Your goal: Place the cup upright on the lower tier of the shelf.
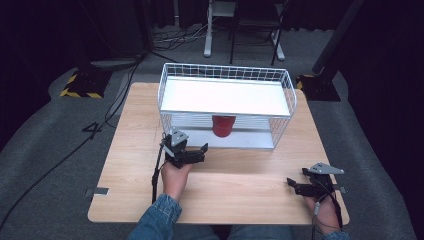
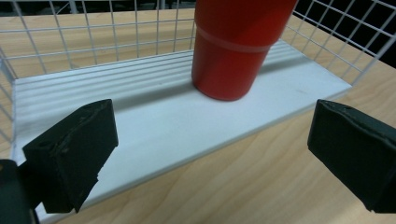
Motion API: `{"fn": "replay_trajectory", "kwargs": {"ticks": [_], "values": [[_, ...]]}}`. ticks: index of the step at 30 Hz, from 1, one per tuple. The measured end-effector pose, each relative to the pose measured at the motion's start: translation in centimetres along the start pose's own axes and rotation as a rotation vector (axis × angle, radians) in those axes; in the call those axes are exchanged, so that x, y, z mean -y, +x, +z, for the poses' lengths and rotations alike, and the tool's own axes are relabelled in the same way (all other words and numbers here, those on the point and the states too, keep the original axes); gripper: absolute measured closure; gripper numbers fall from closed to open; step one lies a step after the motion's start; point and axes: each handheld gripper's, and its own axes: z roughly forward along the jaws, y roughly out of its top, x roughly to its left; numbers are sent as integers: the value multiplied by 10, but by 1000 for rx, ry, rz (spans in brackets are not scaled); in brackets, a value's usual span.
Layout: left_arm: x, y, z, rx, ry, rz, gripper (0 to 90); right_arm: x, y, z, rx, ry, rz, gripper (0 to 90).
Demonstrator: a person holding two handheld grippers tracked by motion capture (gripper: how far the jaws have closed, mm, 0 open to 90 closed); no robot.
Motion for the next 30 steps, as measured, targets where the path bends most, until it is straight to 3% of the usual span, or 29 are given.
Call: {"fn": "replay_trajectory", "kwargs": {"ticks": [10,20,25,30], "values": [[1,-1,-45,40,16,63,36,-1,0,1,2,0,1,206],[17,16,-77,48,73,100,40,-2,0,2,-2,-1,-1,204],[24,23,-89,85,97,115,41,-2,0,2,-3,0,-2,204],[33,34,-101,89,115,123,42,-2,0,2,-2,0,-2,204]]}}
